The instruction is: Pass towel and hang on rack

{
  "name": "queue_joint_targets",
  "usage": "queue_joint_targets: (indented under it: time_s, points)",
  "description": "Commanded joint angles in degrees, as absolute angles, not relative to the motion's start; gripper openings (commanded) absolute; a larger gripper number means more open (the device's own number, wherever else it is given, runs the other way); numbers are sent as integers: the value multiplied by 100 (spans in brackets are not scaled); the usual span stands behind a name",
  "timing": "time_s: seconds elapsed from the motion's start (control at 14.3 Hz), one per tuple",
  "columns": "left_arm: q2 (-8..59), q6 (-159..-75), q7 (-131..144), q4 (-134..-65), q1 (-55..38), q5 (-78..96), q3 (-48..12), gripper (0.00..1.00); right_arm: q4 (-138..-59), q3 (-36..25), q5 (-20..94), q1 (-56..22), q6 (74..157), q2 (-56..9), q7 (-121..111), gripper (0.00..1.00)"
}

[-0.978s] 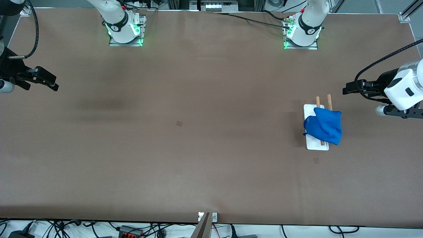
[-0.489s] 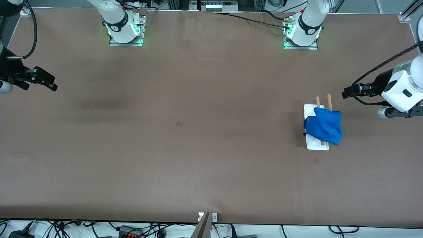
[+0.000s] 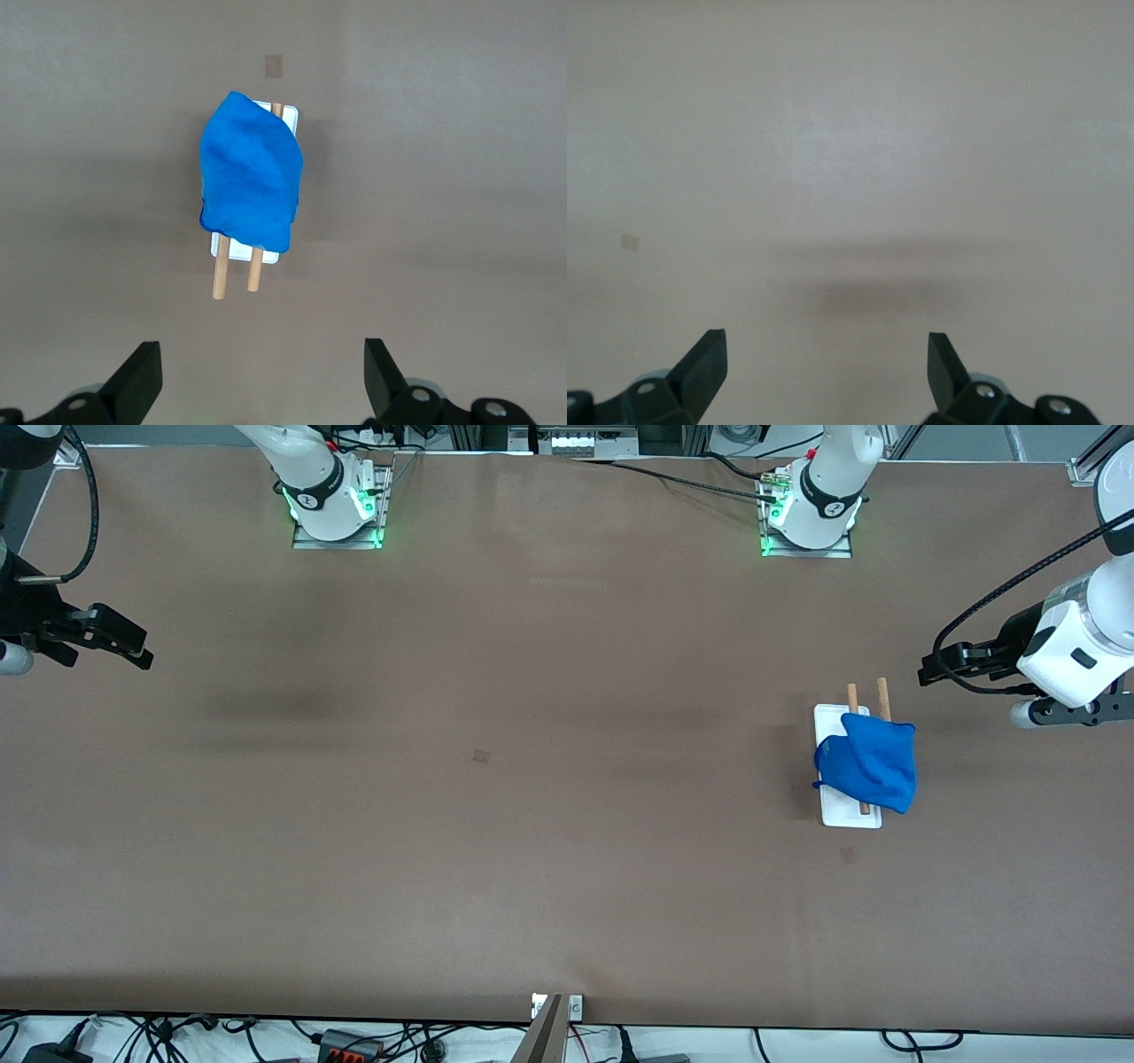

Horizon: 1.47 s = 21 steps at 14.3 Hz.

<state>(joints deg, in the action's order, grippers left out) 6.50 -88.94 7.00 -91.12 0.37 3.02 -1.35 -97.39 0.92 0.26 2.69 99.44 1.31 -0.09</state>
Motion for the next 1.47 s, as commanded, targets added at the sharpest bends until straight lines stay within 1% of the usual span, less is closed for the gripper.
queue_joint_targets:
  time_s: [0.0,0.28,0.42,0.63,0.84,1.4]
  points:
    - [588,-9044,641,-9282,-88,185,-61,100,-9686,176,9,404,9800,149,-79,100]
    - [571,-9044,668,-9255,-9,237,-70,100,-9685,176,9,387,9616,158,-88,100]
    - [580,-9193,668,-9238,-9,202,-70,100,-9686,185,-43,378,9528,176,-62,100]
    - [563,-9071,843,-9237,0,193,-71,100,-9694,193,-44,378,9457,185,-70,100]
    - [554,-8957,966,-9053,0,202,-35,100,-9686,202,-44,378,9448,185,-62,100]
    - [553,-9026,993,-9027,26,158,-88,100,-9694,220,-44,360,9439,211,-70,100]
